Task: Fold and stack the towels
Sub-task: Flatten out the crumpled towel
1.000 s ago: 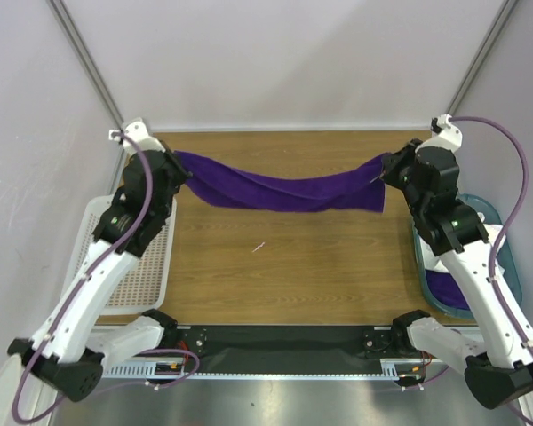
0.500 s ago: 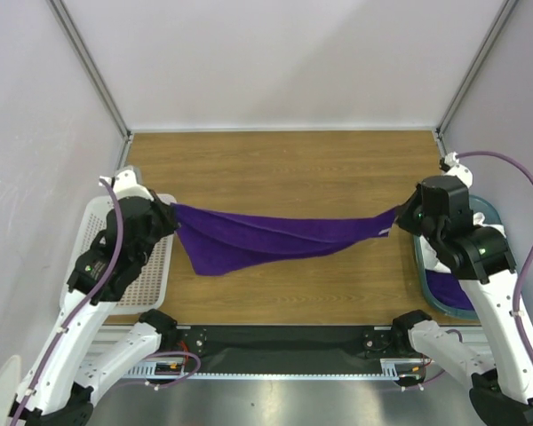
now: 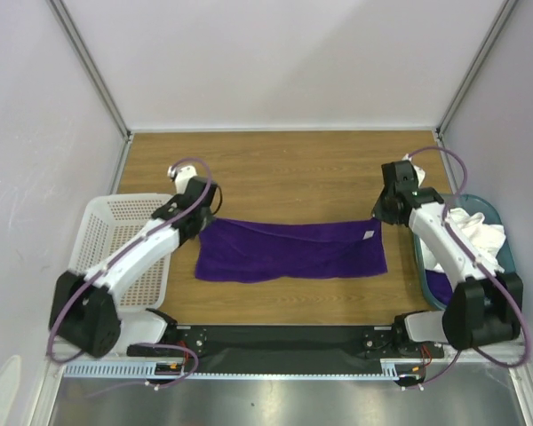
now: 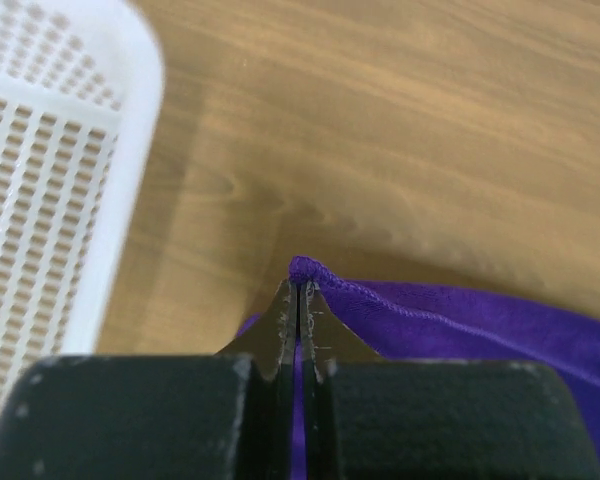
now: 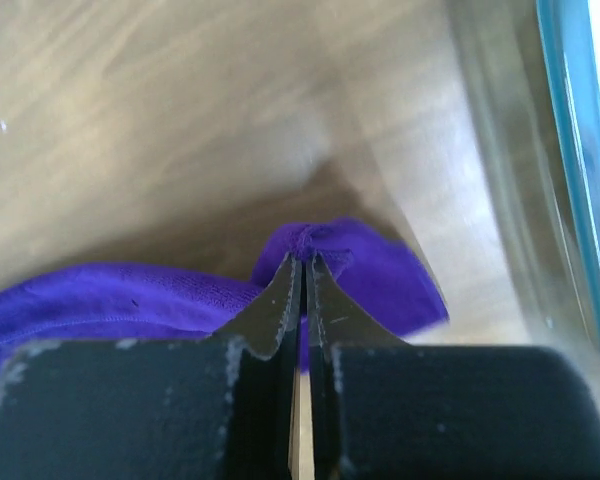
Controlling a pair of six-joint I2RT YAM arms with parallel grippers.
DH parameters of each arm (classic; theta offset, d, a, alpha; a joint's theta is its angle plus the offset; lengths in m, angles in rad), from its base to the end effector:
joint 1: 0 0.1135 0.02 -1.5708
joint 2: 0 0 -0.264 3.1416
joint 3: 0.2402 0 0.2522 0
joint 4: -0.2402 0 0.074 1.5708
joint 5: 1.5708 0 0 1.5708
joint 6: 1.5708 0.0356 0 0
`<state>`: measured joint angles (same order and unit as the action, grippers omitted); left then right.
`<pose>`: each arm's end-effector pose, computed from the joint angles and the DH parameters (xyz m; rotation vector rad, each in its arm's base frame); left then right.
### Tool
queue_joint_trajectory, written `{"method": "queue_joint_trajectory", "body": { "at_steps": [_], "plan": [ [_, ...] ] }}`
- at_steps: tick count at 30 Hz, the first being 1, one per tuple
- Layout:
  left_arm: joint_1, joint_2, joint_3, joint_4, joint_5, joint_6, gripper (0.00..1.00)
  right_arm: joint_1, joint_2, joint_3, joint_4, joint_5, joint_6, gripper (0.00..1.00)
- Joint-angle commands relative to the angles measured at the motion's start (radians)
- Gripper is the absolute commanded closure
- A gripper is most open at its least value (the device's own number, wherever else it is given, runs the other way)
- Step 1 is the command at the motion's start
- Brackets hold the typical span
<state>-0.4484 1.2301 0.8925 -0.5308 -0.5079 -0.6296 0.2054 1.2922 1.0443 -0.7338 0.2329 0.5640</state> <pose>0.2334 -0.0931 0.2576 -0.4244 2.2627 0.0795 0.2562 0.0450 0.2751 0.5357 2.4555 0.0136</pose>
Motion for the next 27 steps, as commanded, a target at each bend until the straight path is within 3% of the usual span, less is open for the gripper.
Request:
{"method": "queue_joint_trajectory", "body": {
  "at_steps": [1,10,22,25,27],
  "plan": [
    [0.019,0.147,0.097,0.173,-0.075,0.031,1.0,-0.056,0.1,0.057,0.204,-0.029,-0.055,1.0],
    [0.082,0.405,0.236,0.268,-0.067,0.087,1.0,-0.153,0.346,0.14,0.347,-0.161,-0.068,1.0],
    [0.135,0.614,0.345,0.382,-0.011,0.183,0.97,-0.185,0.555,0.239,0.427,-0.158,-0.035,1.0],
    [0.146,0.646,0.379,0.393,0.0,0.206,0.89,-0.193,0.602,0.27,0.425,-0.181,-0.027,1.0],
    [0.149,0.666,0.399,0.394,0.012,0.223,0.72,-0.198,0.617,0.301,0.413,-0.198,-0.035,0.87]
  ]
}}
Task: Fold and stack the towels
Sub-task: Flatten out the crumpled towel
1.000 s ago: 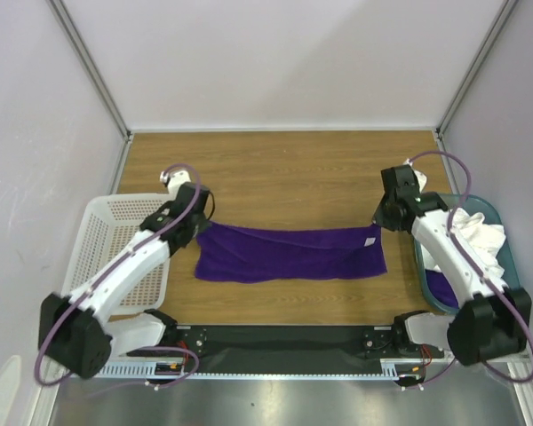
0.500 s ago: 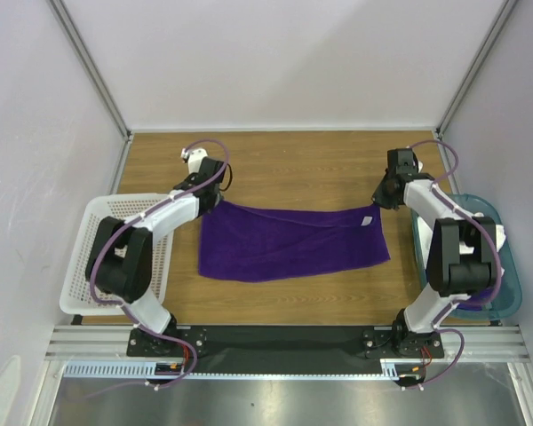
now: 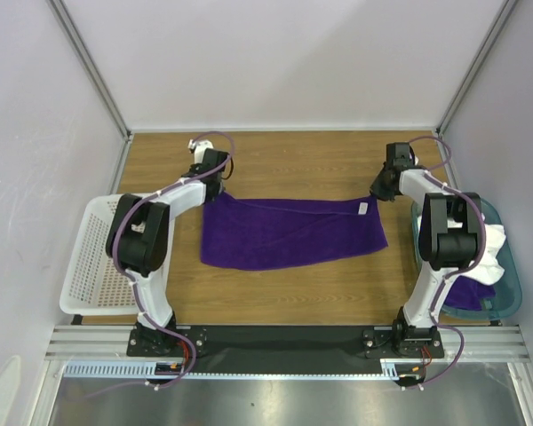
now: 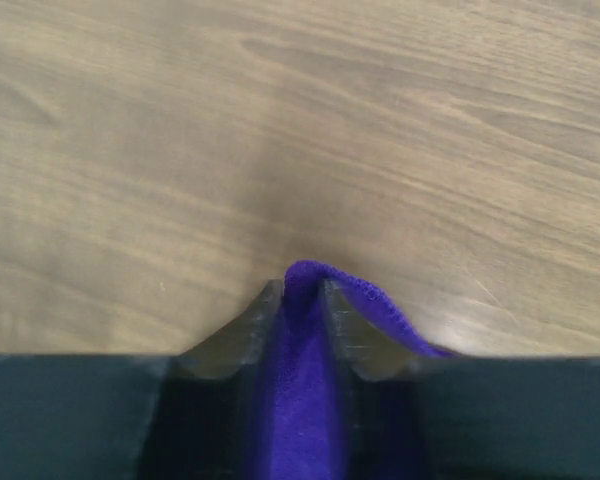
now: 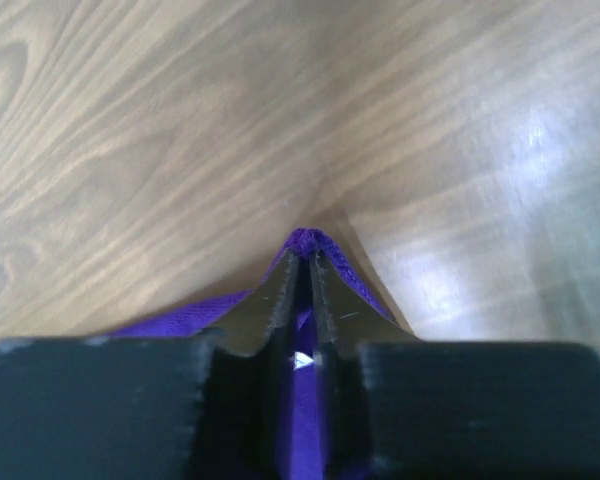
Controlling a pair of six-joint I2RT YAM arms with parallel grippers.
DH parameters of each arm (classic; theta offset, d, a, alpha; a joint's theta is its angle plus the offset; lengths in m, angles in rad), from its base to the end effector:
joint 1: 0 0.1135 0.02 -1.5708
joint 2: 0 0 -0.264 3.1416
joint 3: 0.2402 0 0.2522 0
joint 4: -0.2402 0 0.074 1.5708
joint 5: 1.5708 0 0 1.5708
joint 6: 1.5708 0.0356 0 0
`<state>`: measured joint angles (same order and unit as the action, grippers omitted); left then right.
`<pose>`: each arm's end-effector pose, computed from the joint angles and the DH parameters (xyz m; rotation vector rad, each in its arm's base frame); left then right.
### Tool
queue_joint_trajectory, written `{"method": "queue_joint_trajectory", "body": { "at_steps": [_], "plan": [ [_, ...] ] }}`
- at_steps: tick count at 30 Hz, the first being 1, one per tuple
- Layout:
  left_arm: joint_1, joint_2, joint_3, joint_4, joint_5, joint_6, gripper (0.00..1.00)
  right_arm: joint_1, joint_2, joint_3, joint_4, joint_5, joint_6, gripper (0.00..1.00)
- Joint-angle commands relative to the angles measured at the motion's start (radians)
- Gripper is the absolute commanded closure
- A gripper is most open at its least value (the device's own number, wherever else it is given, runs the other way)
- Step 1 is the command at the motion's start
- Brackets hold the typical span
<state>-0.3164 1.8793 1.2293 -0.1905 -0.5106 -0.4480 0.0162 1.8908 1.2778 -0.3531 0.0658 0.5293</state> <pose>0.3870 -0.1084 0.1863 -0.3765 2.2575 0.2268 0.4002 0.0041 0.1821 0.6695 2.4492 0.1328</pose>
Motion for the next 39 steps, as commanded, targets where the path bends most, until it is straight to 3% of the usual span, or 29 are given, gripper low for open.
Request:
{"method": "queue_joint_trajectory", "body": {
  "at_steps": [1,2,5,7,8,16,23,32,39],
  "plan": [
    [0.017,0.018,0.074,0.056,0.017,0.046,0.55,-0.007,0.021,0.075,0.029,-0.049,-0.003,0.79],
    [0.017,0.014,0.078,0.056,0.027,0.051,0.47,-0.007,0.014,0.078,0.028,-0.055,-0.005,0.59],
    [0.017,-0.011,0.082,0.057,0.046,0.066,0.26,-0.005,-0.039,0.06,0.026,-0.061,-0.011,0.32],
    [0.017,-0.051,0.072,0.051,0.06,0.071,0.12,0.001,-0.079,0.039,0.019,-0.086,-0.006,0.26],
    [0.017,-0.066,0.067,0.045,0.076,0.071,0.1,0.004,-0.123,0.008,0.019,-0.086,0.0,0.25],
    [-0.012,-0.297,-0.111,0.049,0.185,0.011,0.06,0.039,-0.282,-0.205,0.077,-0.086,0.096,0.28],
    [-0.085,-0.433,-0.284,0.085,0.256,-0.044,0.08,0.053,-0.297,-0.325,0.143,-0.066,0.175,0.46],
    [-0.125,-0.468,-0.381,0.085,0.258,-0.069,0.09,0.059,-0.283,-0.383,0.258,-0.083,0.311,0.55],
    [-0.125,-0.468,-0.393,0.08,0.242,-0.06,0.09,0.073,-0.26,-0.406,0.307,-0.075,0.4,0.51]
  ]
}}
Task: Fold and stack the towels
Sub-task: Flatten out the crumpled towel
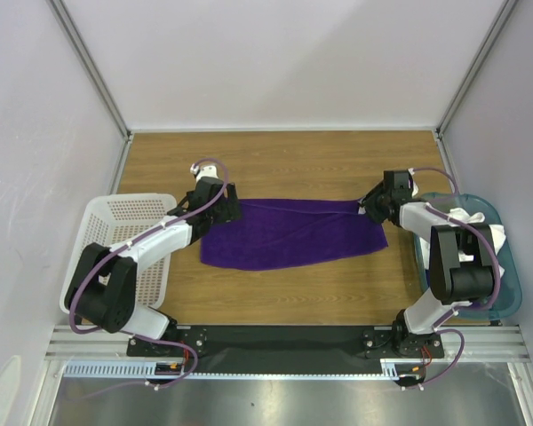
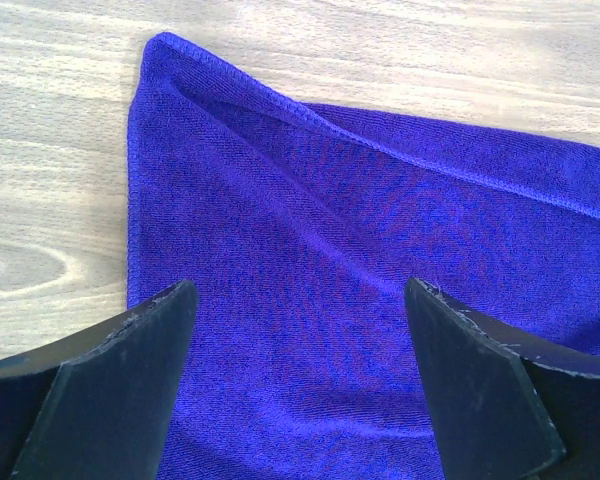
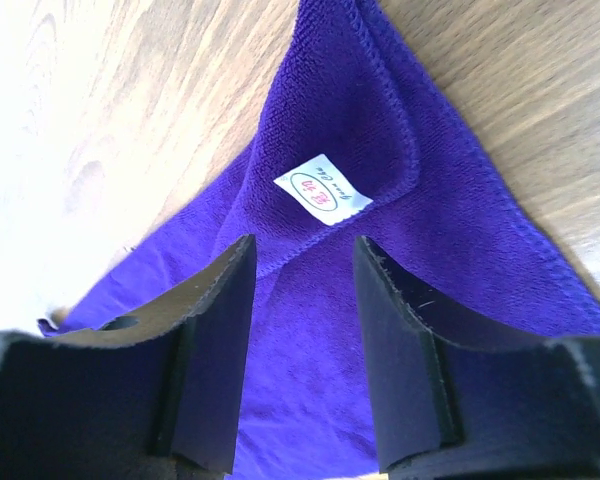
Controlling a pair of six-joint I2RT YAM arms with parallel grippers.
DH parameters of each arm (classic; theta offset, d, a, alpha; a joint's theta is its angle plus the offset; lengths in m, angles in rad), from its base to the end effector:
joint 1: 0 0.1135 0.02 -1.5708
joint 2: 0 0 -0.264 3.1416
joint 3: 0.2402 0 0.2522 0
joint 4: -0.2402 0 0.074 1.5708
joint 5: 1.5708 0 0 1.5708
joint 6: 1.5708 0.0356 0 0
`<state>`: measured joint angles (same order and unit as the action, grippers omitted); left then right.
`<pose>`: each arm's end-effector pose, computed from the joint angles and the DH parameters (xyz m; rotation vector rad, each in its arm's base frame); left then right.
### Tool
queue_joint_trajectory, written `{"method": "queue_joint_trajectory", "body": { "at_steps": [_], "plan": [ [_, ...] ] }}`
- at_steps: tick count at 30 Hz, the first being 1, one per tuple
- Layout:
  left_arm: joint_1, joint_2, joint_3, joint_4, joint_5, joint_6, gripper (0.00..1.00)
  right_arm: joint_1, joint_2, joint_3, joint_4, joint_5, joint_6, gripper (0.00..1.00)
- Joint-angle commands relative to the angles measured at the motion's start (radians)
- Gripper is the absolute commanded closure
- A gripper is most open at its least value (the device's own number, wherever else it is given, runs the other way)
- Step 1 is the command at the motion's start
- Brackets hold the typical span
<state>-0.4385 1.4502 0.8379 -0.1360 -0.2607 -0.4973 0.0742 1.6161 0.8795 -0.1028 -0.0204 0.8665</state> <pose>0.2779 -0.1202 0.2101 -0.1983 2.2863 -0.1826 0.3260 0.0250 0.1756 0.9408 2.2742 0.4495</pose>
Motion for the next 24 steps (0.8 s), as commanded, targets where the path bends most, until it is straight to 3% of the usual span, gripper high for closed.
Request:
{"method": "queue_joint_trajectory", "body": {
  "at_steps": [1,14,24],
  "plan": [
    [-0.003,-0.034,0.0,0.024,-0.011,-0.009,0.09,0.018,0.018,-0.007,0.052,0.019,0.063,0.5],
    [-0.003,0.007,0.015,0.029,-0.014,0.003,0.09,0.026,0.056,0.073,-0.034,0.171,-0.05,0.47],
    [-0.003,0.033,0.026,0.026,-0.015,0.006,0.09,0.029,0.148,0.162,-0.048,0.175,-0.121,0.49]
  ]
}}
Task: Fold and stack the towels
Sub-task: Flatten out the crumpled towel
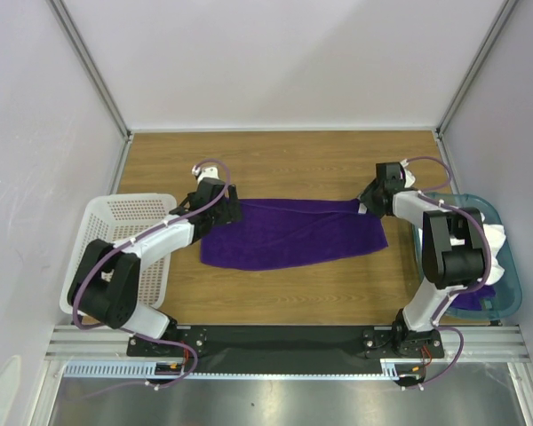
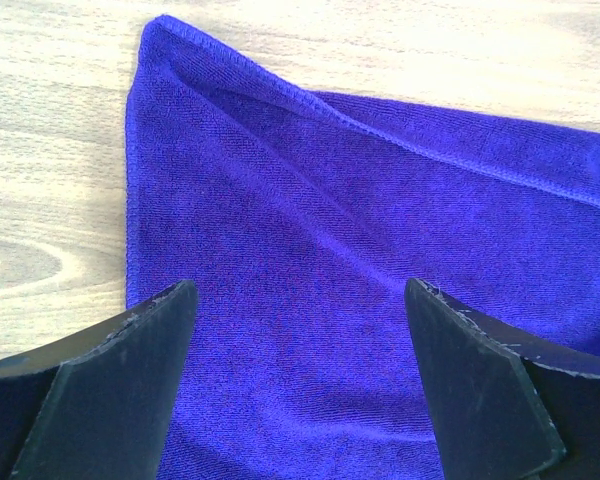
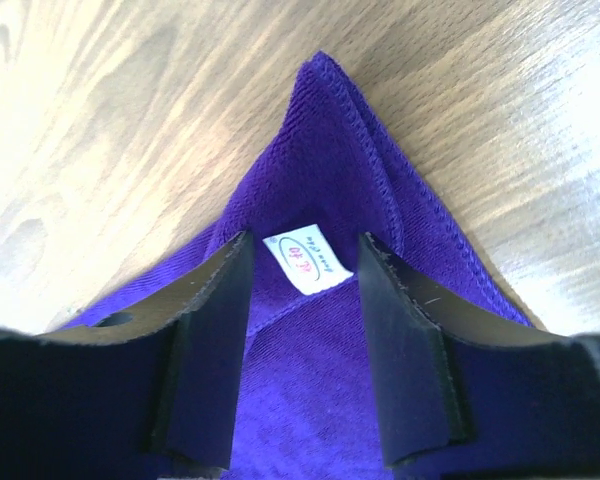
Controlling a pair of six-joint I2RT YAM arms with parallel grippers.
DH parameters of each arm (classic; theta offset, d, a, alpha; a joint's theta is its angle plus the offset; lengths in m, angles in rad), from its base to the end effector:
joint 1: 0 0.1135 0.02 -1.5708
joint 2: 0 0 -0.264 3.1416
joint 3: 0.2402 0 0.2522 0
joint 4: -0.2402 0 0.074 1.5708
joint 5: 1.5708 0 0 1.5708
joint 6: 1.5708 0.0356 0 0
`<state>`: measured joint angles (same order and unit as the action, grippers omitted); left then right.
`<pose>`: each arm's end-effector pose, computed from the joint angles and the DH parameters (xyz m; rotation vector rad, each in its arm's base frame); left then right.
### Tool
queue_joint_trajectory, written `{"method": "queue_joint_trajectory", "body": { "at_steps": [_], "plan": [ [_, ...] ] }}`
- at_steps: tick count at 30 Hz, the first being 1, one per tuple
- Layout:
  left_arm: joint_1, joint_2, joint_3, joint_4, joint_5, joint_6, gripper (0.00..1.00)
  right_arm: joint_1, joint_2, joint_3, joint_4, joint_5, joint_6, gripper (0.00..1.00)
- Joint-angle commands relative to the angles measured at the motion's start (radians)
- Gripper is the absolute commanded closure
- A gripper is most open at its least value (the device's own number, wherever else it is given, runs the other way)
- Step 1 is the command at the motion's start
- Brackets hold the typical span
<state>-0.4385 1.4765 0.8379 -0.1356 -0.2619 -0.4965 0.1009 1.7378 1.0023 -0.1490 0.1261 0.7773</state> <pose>0.2801 -0.1212 0.2027 -0.1953 2.3098 -0.1668 0.3537 0.0313 0.1694 0.8683 2.3014 0.2330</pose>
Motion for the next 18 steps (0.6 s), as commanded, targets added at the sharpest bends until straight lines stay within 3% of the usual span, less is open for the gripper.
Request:
{"method": "queue_joint_trajectory", "body": {
  "at_steps": [1,6,13,18],
  "plan": [
    [-0.003,0.01,0.026,0.025,-0.016,0.007,0.09,0.002,0.031,0.045,-0.001,0.026,-0.033,0.5],
    [-0.003,0.016,0.035,0.019,-0.02,0.01,0.09,0.005,0.025,0.042,0.003,0.026,-0.033,0.62],
    [-0.003,0.019,0.032,0.016,-0.028,0.006,0.09,0.0,-0.027,0.044,-0.001,0.01,-0.036,0.98],
    [-0.003,0.013,0.007,0.027,-0.013,-0.004,0.09,-0.004,-0.066,0.085,-0.026,0.012,-0.058,1.0]
  ]
}}
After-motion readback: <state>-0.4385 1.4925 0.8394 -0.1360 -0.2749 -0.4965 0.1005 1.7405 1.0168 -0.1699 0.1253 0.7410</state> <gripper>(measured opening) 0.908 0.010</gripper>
